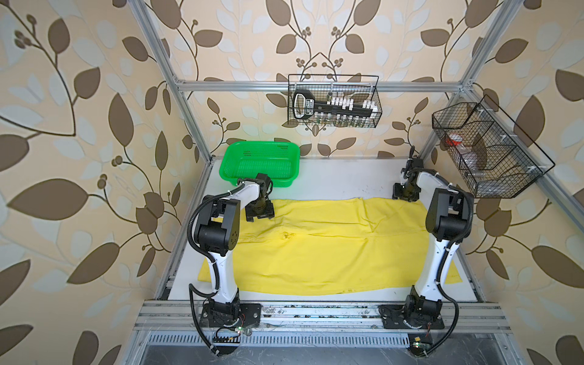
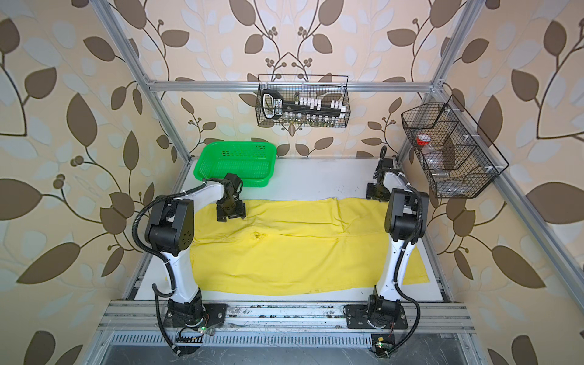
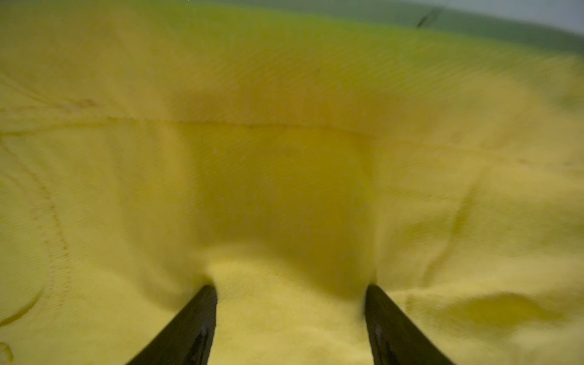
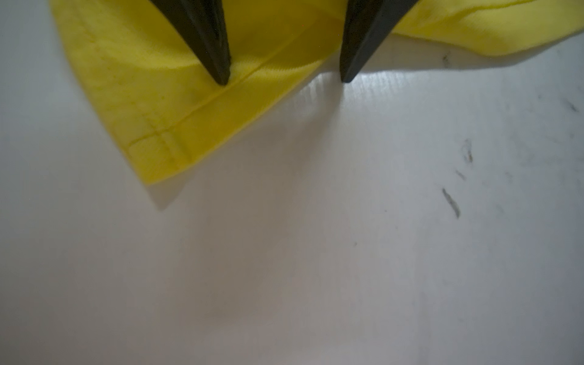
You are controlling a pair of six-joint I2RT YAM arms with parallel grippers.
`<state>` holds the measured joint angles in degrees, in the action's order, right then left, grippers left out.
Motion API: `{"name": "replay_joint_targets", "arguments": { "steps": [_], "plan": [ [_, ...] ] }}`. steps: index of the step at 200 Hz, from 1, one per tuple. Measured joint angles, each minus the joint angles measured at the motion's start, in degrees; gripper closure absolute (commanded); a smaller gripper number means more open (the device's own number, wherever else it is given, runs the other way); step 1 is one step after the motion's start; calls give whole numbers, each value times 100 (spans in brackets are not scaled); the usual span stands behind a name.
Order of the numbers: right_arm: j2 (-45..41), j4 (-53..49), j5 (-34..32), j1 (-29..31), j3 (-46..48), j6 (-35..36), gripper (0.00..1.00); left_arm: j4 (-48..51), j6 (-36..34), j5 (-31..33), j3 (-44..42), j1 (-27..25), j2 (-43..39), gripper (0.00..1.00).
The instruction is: Fold and stack the trousers
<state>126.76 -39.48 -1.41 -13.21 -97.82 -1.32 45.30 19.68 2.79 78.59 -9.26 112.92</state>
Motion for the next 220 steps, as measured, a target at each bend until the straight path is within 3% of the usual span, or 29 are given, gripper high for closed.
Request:
{"name": "replay_joint_targets", "arguments": {
  "steps": [15,117,185,220],
  "plan": [
    [61,-15,20,-61,-105,-55,56,22,0,0,2,0,0,23],
    [566,177,396,-426,-881,-319,49,415,2,83,-72,278,-542,19],
    [481,387,811,-634,-890,-494,43,529,164,90,-625,981,-1134,16],
    [-251,728,1174,-372,-426,-702,41,597,492,74,-949,1480,-1561,15]
  ]
}}
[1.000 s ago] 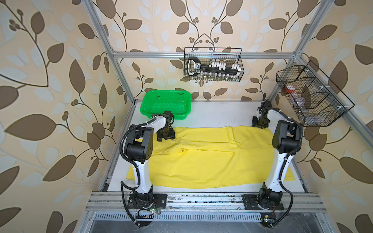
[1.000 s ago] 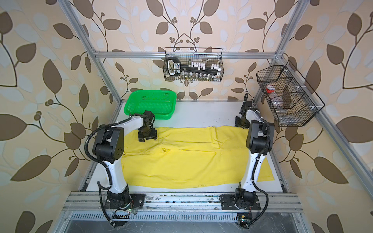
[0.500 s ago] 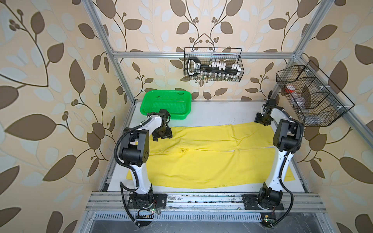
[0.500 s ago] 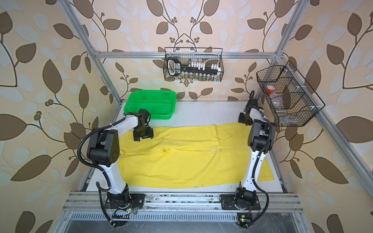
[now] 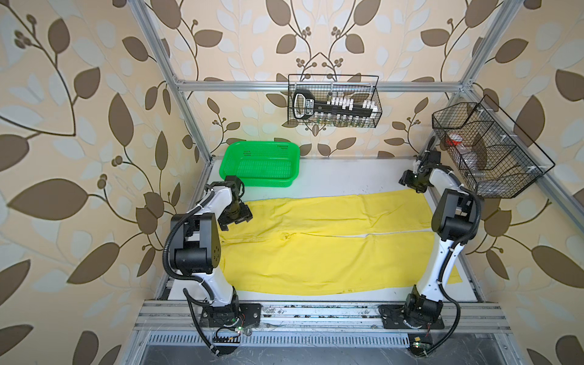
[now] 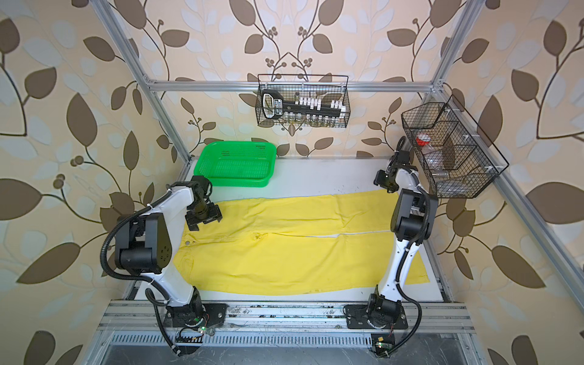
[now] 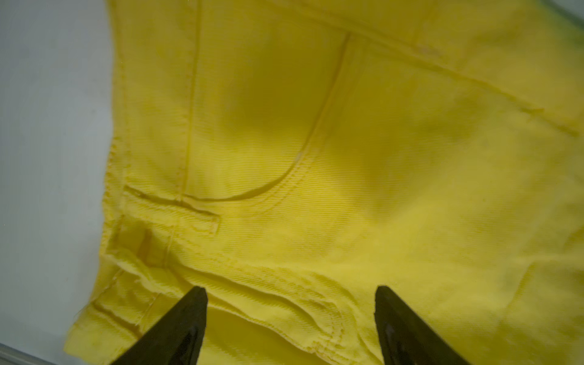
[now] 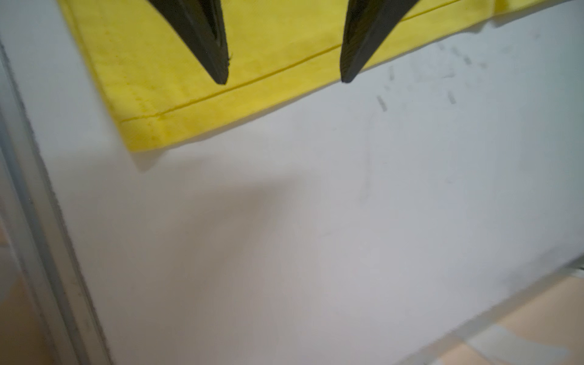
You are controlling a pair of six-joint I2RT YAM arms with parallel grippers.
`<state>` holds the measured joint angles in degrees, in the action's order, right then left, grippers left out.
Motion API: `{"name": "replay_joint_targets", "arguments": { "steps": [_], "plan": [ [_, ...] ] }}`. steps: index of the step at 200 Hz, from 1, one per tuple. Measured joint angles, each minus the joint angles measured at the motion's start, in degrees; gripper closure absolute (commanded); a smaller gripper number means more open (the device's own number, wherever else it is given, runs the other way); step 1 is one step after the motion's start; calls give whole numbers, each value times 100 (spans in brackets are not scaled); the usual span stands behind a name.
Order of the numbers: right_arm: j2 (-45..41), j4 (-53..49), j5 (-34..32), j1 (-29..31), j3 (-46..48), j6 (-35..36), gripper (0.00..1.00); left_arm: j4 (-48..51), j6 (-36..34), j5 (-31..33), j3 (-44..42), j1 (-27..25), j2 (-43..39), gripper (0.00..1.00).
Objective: Fold and stack the trousers
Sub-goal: 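Pull the waistband with the left gripper while the right gripper pulls the far end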
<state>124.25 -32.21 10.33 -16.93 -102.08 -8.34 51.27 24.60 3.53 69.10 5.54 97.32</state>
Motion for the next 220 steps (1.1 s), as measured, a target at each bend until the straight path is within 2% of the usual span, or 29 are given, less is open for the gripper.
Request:
{"name": "replay_joint_targets", "arguments": {
  "steps": [35,73,94,122,154,185,220],
  "plan": [
    [-1060,452,175,505,1010,-151,41,-125,428,-188,-472,398,-509,14],
    [-2002,623,192,916,2363,-166,40,-291,632,-382,-737,442,-472,14],
    [-2356,538,127,1021,2798,-101,39,-378,686,-435,-634,507,-376,14],
    [-2684,291,-175,1233,2957,-66,38,-352,1069,-435,-81,581,-15,15],
    [-2990,160,-496,1405,3119,-413,34,-131,2162,-313,1034,581,651,16],
    [-3086,103,-656,1392,3156,-852,29,-103,3233,-293,1705,579,1115,18],
    [-3045,-81,-848,1392,3003,-1123,29,138,3943,-295,2398,577,1899,20]
  ]
}}
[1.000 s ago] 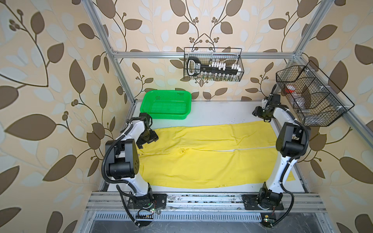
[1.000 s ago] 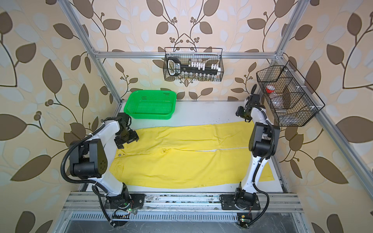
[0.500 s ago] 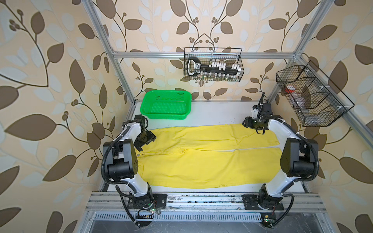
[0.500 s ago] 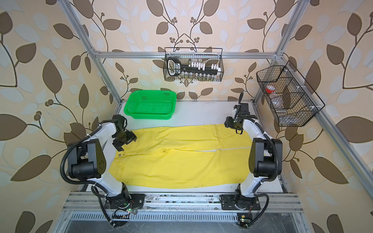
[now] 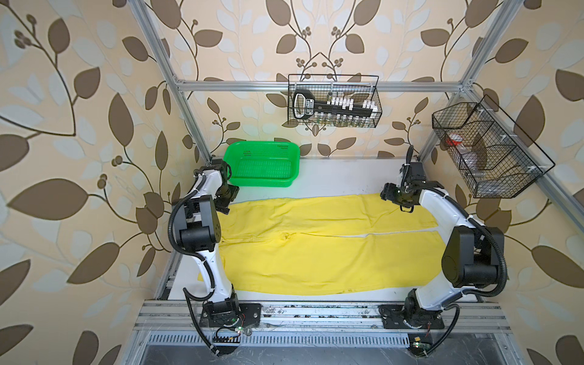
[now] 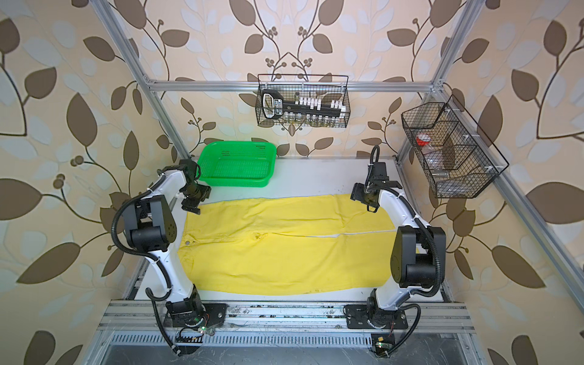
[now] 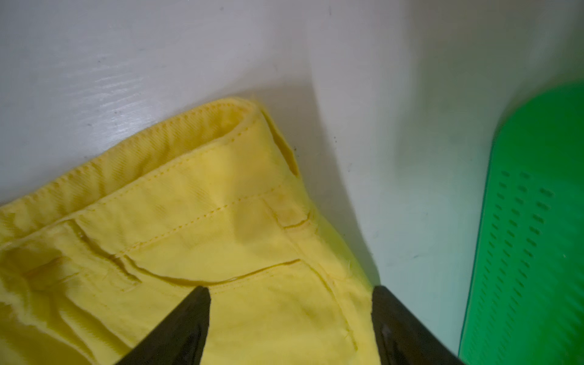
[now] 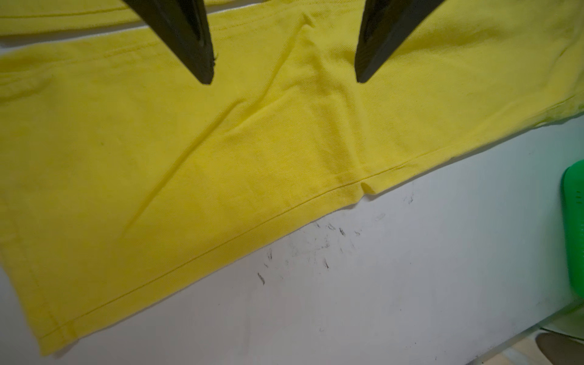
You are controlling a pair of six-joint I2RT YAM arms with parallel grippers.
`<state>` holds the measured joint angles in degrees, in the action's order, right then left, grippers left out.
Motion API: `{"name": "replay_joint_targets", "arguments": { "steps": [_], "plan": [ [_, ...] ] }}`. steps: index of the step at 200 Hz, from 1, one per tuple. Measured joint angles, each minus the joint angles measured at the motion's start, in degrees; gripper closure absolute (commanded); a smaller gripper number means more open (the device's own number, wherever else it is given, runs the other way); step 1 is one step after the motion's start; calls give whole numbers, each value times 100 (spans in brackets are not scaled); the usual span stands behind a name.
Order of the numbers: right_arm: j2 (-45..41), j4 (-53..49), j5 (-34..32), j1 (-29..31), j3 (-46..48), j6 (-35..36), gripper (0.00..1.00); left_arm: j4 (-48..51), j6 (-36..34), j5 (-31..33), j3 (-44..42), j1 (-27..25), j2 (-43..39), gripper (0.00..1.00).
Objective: Fold and stack the trousers
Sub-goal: 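Pull the waistband with the left gripper while the right gripper pulls the far end, then lift the far edge of the yellow trousers with both grippers toward the robot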
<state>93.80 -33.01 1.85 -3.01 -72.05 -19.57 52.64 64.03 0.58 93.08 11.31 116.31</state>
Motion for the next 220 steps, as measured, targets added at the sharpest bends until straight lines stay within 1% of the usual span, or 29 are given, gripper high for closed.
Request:
{"name": "replay_joint_targets", "arguments": {
  "steps": [14,34,55,91,111,115,124,129,176,199,220],
  "plan": [
    [85,-35,-68,0,-131,-81,29,76,151,2,195,0,293,21],
    [286,-42,-170,-4,-317,-164,29,201,286,7,385,0,584,27],
    [588,-68,-275,-24,-564,-249,29,299,361,0,616,-2,815,38],
    [1283,-166,-555,-66,-1237,-461,30,361,437,-7,643,-2,892,66],
    [1803,-382,-748,-118,-1849,-702,30,396,448,-13,643,-2,892,86],
    [1919,-415,-791,-131,-1982,-761,31,402,389,-15,643,-2,892,92],
    [2149,-450,-861,-170,-2212,-881,31,398,407,-17,623,-2,874,96],
    [2256,-472,-903,-192,-2312,-942,31,389,343,-15,595,-2,848,98],
    [3394,-1075,-1375,-341,-3545,-1517,31,334,177,-101,184,-9,271,100],
    [3928,-1353,-1572,-428,-4089,-1665,32,282,79,-175,-50,-9,-31,100],
    [4409,-1733,-1779,-487,-4712,-1714,34,238,35,-216,-122,-9,-98,100]
  ]
}}
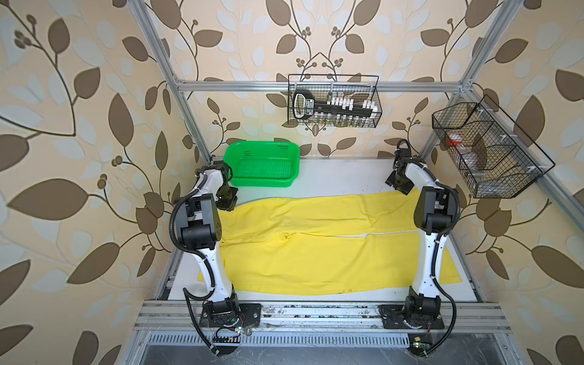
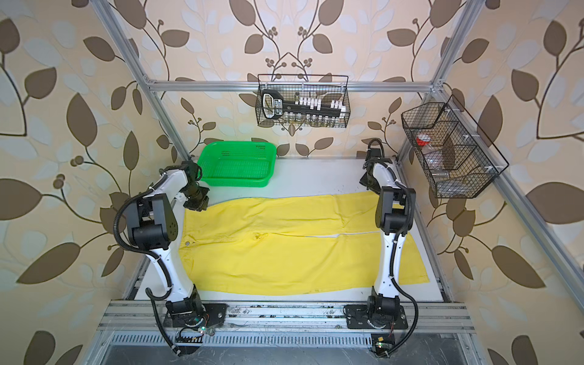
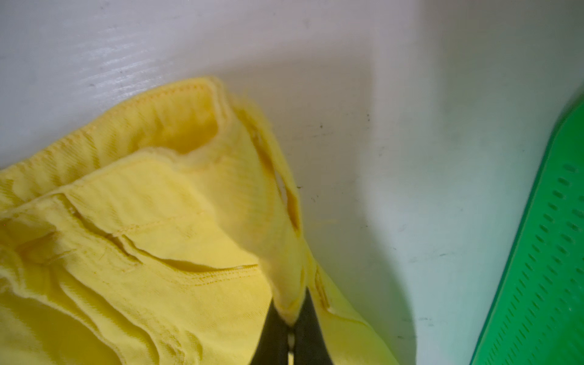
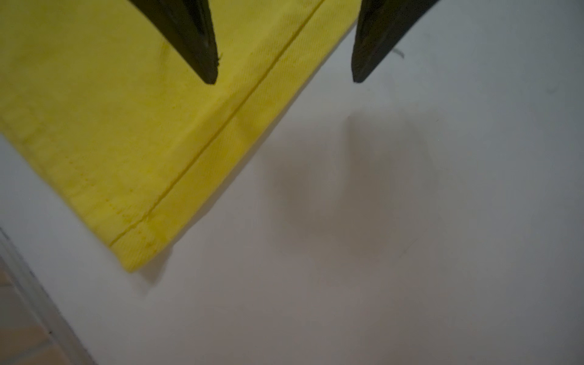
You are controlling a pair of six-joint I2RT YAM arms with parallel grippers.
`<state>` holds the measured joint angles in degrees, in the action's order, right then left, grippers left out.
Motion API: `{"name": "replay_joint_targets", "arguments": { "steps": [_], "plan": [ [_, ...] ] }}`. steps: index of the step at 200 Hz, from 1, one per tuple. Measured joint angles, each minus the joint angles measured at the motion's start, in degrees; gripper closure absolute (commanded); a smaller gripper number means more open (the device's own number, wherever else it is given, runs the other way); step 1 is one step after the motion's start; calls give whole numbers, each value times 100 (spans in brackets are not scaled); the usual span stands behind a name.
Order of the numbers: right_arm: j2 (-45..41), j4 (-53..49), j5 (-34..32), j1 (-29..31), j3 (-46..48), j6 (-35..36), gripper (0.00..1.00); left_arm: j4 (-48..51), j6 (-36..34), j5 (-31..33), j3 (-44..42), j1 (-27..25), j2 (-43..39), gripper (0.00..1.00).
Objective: Fold and stack the trousers
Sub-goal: 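Lift the far edge of the yellow trousers with both grippers toward the robot, then lay the lifted far edge over the near half with both grippers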
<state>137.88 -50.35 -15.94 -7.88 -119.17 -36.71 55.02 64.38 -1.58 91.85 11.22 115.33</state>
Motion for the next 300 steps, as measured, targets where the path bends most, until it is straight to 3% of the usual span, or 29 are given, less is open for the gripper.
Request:
{"name": "replay_joint_targets", "arguments": {
  "steps": [27,49,99,122,169,247,300],
  "plan": [
    [332,-415,-111,-44,-428,-131,35,-66,-48,-2,-74,0,0,100],
    [332,-680,-129,-46,-466,-166,42,-111,-101,-2,-85,0,0,100],
    [330,-741,-125,-24,-402,-214,90,-173,-144,-107,-131,0,0,100],
    [293,-697,-149,-17,-341,-203,100,-195,-179,-151,-131,0,0,100],
    [-177,-525,4,-31,103,-31,100,-4,-393,-136,114,0,-26,100],
    [-4256,575,1088,-238,3134,-247,100,245,-708,-79,-144,9,-1587,100],
    [-5928,1141,1873,-782,4852,-470,100,153,-925,-151,-793,238,-2326,100]
  ]
}}
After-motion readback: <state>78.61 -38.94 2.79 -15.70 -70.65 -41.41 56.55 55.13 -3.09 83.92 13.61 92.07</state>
